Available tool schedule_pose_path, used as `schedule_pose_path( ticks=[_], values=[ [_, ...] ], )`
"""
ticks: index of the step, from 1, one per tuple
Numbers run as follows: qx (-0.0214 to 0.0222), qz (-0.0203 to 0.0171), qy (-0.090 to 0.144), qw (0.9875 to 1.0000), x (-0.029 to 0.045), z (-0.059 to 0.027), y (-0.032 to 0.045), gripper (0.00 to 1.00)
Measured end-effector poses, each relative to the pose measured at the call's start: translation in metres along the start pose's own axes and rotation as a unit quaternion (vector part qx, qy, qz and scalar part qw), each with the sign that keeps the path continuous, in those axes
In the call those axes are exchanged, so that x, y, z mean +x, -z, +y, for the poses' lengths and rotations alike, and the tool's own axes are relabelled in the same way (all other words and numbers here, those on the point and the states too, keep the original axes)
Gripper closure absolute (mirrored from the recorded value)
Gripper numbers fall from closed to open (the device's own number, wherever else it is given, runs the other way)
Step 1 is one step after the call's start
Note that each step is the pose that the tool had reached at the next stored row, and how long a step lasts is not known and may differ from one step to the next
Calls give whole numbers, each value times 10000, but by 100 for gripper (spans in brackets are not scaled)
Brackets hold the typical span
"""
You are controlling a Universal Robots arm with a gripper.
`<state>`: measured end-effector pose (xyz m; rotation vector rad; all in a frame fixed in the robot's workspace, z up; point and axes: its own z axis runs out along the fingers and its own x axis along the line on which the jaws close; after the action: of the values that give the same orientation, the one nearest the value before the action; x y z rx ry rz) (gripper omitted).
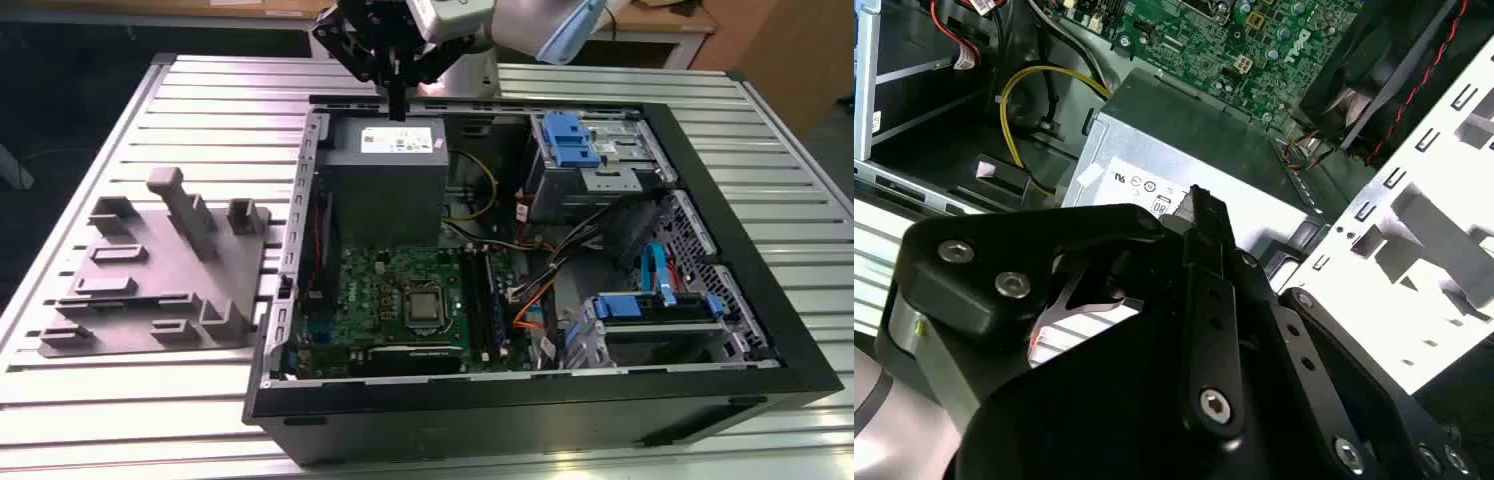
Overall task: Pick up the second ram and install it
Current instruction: 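Reach for the second ram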
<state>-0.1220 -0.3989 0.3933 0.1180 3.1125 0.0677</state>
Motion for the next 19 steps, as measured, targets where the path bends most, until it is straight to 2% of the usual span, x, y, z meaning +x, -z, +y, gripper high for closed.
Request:
schedule_pose_path(
  ticks=[13, 19],
  values=[
    [0, 0, 0, 10000, 1, 0, 0, 90],
    [0, 0, 0, 10000, 107, -8, -1, 90]
  ],
)
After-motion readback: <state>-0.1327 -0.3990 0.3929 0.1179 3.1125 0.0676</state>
